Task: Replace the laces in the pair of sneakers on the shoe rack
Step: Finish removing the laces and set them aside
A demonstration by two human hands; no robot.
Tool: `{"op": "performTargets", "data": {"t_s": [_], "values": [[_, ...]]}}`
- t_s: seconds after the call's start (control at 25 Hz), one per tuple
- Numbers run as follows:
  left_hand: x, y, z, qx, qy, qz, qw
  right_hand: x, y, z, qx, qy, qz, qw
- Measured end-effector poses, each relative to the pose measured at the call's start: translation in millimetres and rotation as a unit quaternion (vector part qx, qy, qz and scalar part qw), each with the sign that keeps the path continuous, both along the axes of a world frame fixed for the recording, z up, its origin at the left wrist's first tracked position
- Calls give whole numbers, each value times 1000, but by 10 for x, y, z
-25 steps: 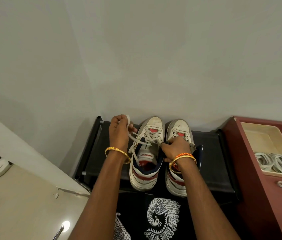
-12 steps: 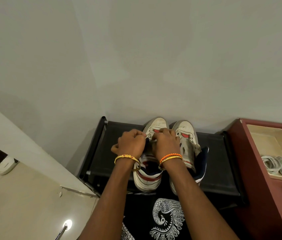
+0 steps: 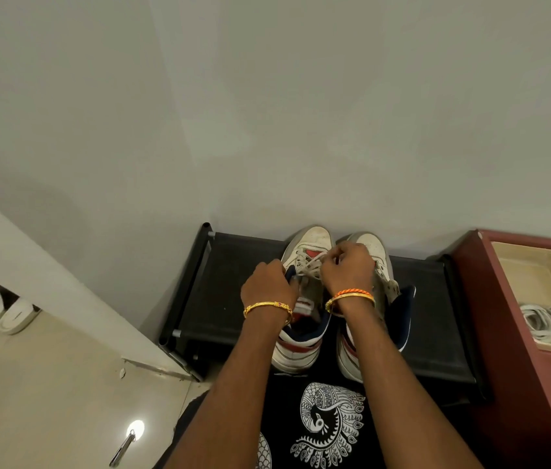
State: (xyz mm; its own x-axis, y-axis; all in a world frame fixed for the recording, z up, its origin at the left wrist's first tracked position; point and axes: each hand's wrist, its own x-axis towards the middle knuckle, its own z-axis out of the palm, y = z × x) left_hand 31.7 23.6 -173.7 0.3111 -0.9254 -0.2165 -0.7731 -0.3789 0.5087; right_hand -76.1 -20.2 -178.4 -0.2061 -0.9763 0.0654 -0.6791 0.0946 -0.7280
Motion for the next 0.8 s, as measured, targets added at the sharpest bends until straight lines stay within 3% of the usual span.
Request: {"op": "performTargets", "data": {"t_s": [0.16,0.28,0.4,0.48,0.56,0.64,0.72,0.8], "values": [[-8,-24,-28,10,-34,14,999,-69,-14,84,42,-132,-58,989],[-16,-14,-25,30,-61,21,997,-62,-25,112,62,-168,10,984],[4,-9,-38,68,5,30,997,7,6,91,109,17,143,983],[19,-4,-52,83,47,41,995,42,27,70,132,151,205,958],[32,8,-56,77,44,45,995,54,33,75,132,171,231,949],[39,14,-55,71,20,44,996,-10,29,134,106,97,215,966],[37,11,-52,76,2,42,996,-129,27,253,85,-53,162,982],[27,5,-58,85,-3,37,996,-246,0,357,68,-215,103,969]]}}
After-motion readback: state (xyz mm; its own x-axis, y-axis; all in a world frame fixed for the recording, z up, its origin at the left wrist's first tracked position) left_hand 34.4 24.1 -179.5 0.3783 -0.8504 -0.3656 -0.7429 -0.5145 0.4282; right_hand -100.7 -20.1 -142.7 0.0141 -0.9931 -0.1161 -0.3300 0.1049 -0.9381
